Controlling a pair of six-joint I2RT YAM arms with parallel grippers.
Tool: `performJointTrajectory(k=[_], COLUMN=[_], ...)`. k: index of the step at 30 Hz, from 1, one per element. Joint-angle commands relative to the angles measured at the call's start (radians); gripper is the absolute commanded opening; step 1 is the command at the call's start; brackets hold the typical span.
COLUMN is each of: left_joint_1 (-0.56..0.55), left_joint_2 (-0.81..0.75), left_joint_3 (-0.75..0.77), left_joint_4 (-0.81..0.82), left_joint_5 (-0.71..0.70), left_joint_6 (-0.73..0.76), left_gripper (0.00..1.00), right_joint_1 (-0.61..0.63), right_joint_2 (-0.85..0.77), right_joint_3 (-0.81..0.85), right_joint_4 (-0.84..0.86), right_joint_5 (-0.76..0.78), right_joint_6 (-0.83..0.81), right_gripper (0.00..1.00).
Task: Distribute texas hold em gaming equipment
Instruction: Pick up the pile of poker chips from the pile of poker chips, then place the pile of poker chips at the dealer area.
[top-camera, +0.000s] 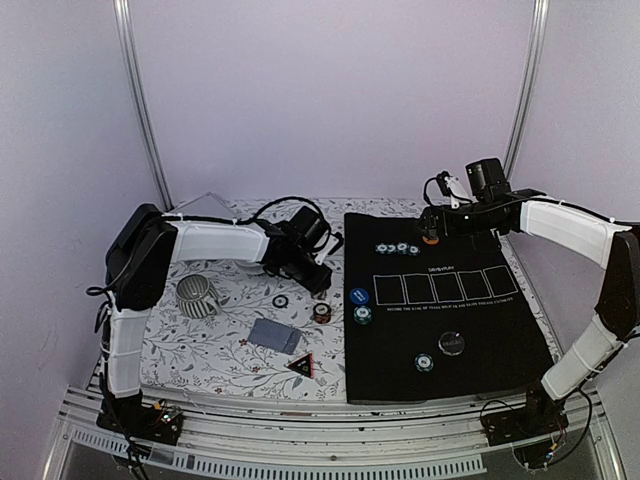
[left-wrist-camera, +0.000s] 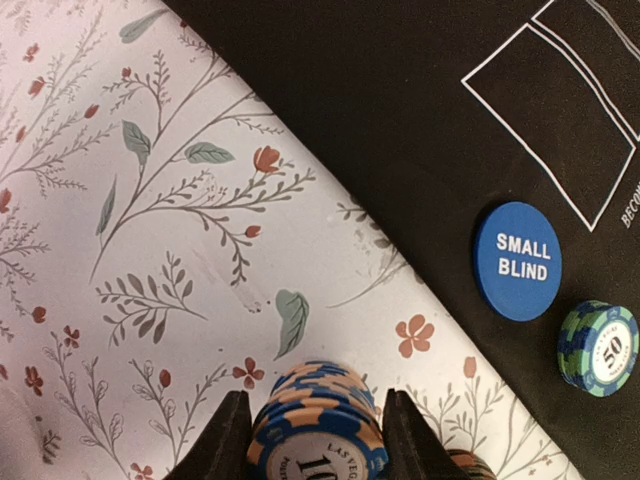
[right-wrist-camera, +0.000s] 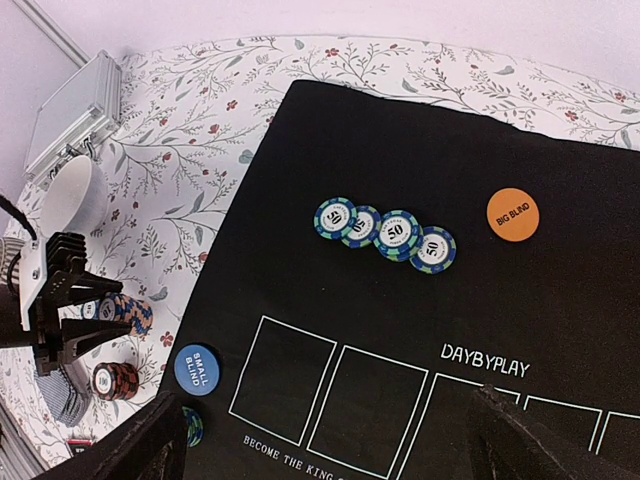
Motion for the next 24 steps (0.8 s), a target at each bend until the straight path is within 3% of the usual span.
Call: performJointTrajectory(k=[1, 9, 18, 24], left_joint_1=[0.008, -0.006, -0.277, -0.439], left_joint_2=[-0.055, -0.118, -0.129, -0.006], left_joint_3=[0.007, 0.068, 0.126, 0.207], left_joint_4=[-0.010, -0.106, -0.189, -0.181], left_joint_5=[0.002, -0.025, 0.064, 0.112], left_joint_6=[0.008, -0.004, 0.017, 0.026], left_gripper=[0.00, 0.00, 0.00, 0.00], right_joint_1=[0.002, 0.000, -0.019, -0.028], right_joint_2=[-0.002, -0.032, -0.091, -0.121], right_joint_3=[-0.005, -0.002, -0.012, -0.039], right_joint_4=[-0.013, -0.018, -0.020, -0.019], right_joint_5=[0.016, 0.019, 0.044, 0.038], right_joint_6=[-0.008, -0.009, 0.006, 0.005], right_gripper=[0.99, 0.99, 0.99, 0.99])
